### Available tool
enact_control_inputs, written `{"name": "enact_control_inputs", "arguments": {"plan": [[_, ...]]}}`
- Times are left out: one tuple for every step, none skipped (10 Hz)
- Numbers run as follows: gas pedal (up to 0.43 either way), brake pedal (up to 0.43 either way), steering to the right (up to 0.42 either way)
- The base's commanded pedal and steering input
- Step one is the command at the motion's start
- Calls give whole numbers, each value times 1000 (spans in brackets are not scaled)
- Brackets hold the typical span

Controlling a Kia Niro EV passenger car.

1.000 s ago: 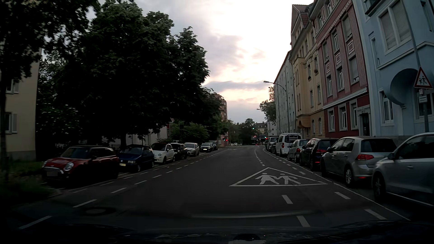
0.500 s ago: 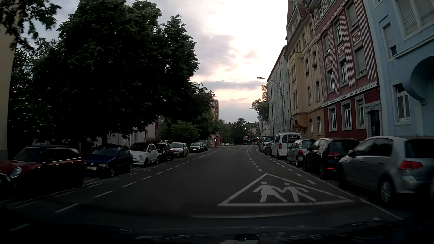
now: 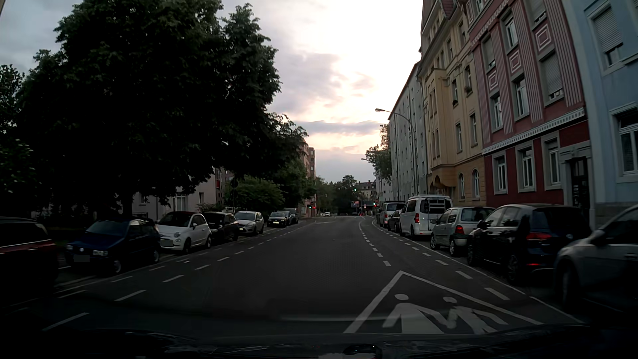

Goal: Follow the waypoints while adhering to traffic rules and regulations

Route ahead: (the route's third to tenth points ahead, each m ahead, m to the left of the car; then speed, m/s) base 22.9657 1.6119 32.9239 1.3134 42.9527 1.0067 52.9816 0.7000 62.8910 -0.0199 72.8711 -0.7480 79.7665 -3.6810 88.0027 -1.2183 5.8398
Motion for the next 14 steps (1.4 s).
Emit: {"name": "enact_control_inputs", "arguments": {"plan": [[169, 0, 14], [150, 0, 5], [110, 0, 1], [98, 0, 4], [98, 0, 9], [98, 0, 10], [98, 0, 10], [98, 0, 10], [98, 0, 9], [98, 0, 9], [98, 0, 9], [98, 0, 9], [98, 0, 9], [98, 0, 8]]}}
